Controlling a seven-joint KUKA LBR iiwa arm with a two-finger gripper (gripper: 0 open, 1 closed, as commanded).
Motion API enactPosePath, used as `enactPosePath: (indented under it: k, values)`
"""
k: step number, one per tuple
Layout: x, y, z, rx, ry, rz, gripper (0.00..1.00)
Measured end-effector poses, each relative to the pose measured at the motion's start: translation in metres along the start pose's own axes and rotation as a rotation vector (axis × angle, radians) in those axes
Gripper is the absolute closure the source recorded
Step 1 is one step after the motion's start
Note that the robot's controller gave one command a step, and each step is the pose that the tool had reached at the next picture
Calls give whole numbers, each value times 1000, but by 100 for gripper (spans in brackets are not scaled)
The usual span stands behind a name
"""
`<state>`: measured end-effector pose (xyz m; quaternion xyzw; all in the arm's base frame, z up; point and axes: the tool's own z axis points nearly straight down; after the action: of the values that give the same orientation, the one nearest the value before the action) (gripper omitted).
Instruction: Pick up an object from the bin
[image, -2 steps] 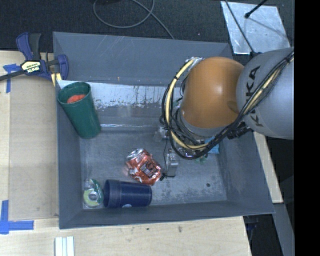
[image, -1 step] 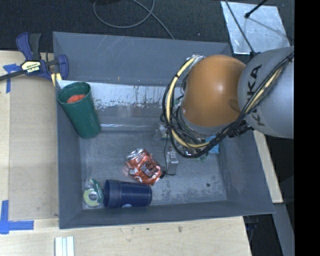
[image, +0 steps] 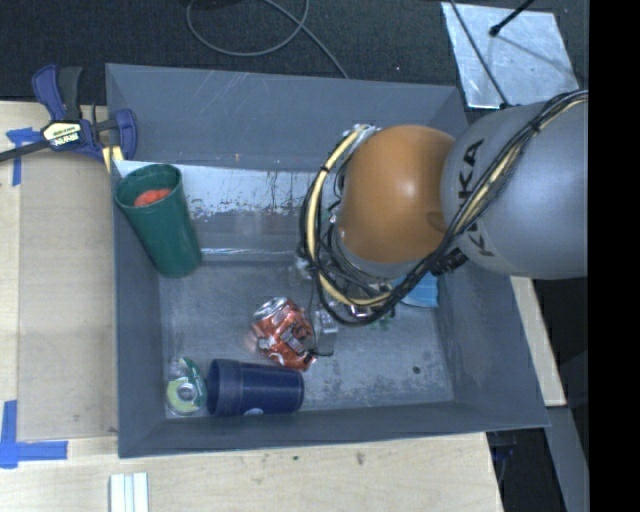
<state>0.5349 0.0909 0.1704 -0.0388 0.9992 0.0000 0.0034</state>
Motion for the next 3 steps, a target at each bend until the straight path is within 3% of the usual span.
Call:
enactPosePath:
  k: [1, 2, 3]
  values:
    - [-17, 15, 51, -1, -2, -34, 0]
    - [1, -2, 96, -3, -12, 210, 100]
    - [1, -2, 96, -3, -12, 210, 100]
